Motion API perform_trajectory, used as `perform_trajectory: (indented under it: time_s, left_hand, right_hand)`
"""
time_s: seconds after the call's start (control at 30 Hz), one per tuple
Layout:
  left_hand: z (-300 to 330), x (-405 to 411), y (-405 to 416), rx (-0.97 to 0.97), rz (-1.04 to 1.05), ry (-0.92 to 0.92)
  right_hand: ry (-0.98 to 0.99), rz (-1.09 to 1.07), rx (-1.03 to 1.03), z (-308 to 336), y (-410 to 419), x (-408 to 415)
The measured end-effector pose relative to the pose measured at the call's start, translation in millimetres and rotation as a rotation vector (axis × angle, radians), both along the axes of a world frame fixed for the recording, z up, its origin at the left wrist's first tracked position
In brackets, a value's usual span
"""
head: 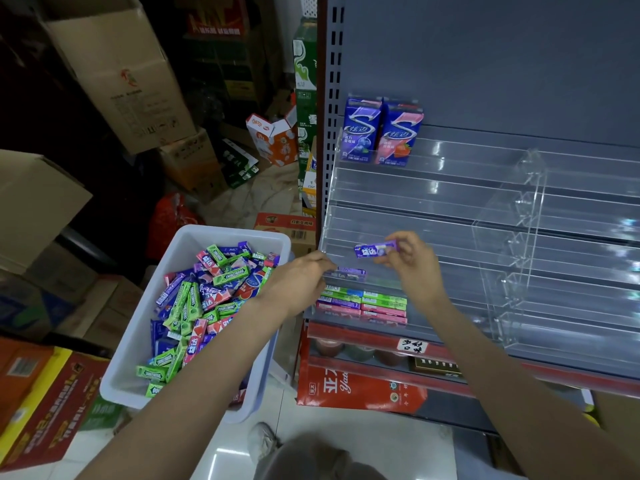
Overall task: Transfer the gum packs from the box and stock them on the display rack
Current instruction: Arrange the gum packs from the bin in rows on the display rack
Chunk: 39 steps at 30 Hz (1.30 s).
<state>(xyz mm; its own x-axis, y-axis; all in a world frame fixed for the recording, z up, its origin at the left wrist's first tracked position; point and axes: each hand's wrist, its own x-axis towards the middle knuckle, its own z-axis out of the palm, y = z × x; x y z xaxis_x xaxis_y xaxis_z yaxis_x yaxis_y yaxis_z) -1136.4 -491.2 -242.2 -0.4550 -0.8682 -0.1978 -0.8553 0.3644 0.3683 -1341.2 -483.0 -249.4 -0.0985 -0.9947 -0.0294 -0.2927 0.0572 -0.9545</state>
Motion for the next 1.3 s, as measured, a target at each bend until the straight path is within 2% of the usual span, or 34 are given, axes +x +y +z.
perform_trajectory:
  time_s: [0.13,0.37,0.6,0.8,1.0,1.17,1.3]
  left_hand:
    - [2,0,-1,0.0,0.0,0.009]
    - [1,2,0,0.009,0.015,0.051]
    - [2,4,0,0.029,0.008,0.086]
    - [5,1,-2,-0.02,-0.008,0.074]
    - [0,-4,-5,-0.038,-0.076,-0.102]
    - [-4,-5,-5,-0.08,-0.094,-0.115]
    - [-6,-5,-4,-0.157,-0.072,-0.159]
  right_hand:
    - [0.336,0.116,0.014,-2,2,9]
    - [0.609,0.209,-0.01,0,-12,11]
    - [0.72,0.271,-0.044,-2,-15,13]
    - [0.59,0.341,0.034,-5,-11,14]
    - [0.566,0.377,0.072,-5,-12,12]
    - [0.644,0.467,0.095,-7,-8,7]
    - [0.707,0.459,0.053,-10,-7,8]
